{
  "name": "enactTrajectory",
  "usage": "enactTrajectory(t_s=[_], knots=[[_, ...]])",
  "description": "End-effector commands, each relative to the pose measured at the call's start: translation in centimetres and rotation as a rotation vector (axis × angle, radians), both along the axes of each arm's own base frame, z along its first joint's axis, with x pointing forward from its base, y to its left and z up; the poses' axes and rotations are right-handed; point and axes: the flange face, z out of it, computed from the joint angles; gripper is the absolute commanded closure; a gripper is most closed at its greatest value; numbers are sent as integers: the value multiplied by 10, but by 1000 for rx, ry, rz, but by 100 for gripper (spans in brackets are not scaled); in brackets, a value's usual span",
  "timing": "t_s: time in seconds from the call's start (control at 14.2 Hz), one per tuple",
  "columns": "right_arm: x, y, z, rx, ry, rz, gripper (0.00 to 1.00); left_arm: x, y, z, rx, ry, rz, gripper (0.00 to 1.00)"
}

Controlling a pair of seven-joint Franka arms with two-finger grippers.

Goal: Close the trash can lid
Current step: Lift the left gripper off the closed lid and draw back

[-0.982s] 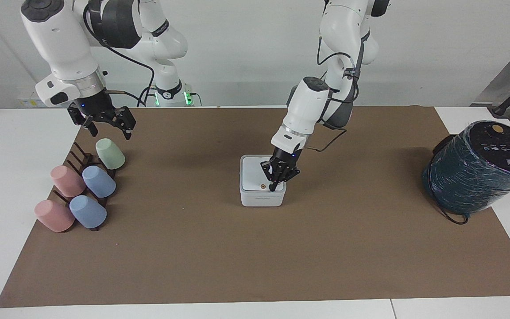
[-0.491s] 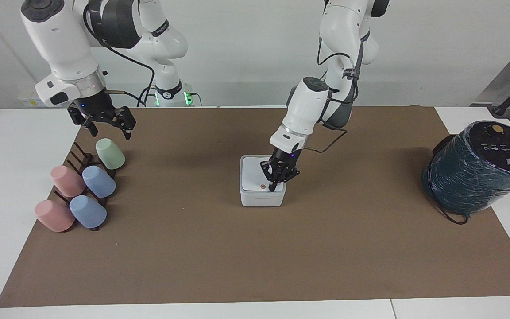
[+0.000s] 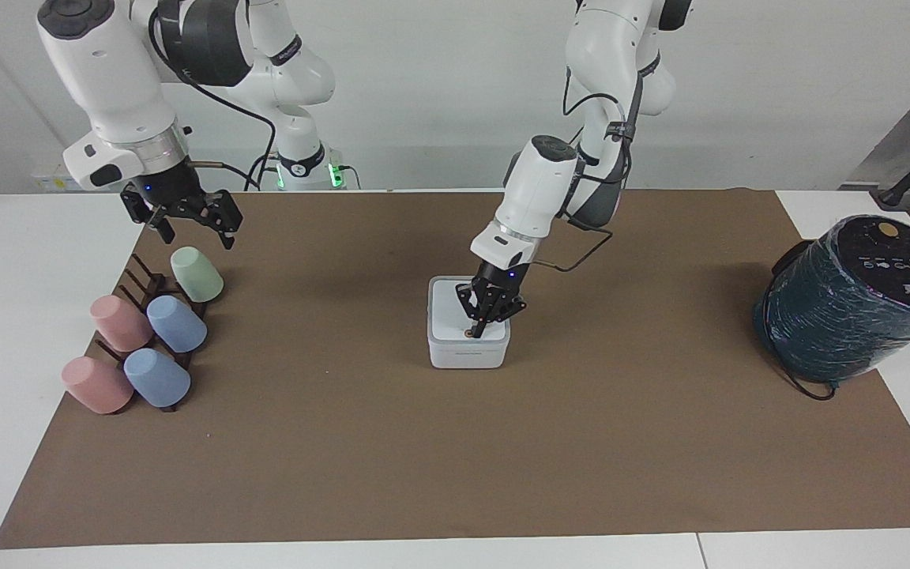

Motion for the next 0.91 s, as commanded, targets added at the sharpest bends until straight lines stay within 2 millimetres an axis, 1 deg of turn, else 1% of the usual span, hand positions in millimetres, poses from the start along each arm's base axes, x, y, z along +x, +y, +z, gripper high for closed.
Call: enactTrajectory(t_s=[0.0, 0.07, 0.21, 0.35, 0.42, 0.56, 0.63, 0.84], knots=[[0, -1, 2, 0, 2, 12, 0, -18, -21, -61, 64, 78, -72, 100], [0, -1, 2, 0, 2, 12, 0, -16, -18, -61, 77, 77, -92, 100], [0, 0, 2, 0, 2, 13, 0, -6, -13, -52, 80, 79, -90, 100], [0, -1, 2, 0, 2, 12, 0, 13, -5, -32, 88, 106, -78, 100], [0, -1, 2, 0, 2, 12, 0, 22, 0, -17, 93, 125, -73, 100], [0, -1, 2, 0, 2, 12, 0, 29, 7, 10, 110, 168, -75, 100], [0, 0, 2, 0, 2, 13, 0, 32, 9, 27, 115, 180, -78, 100], [0, -1, 2, 0, 2, 12, 0, 48, 32, 58, 128, 218, -54, 100]])
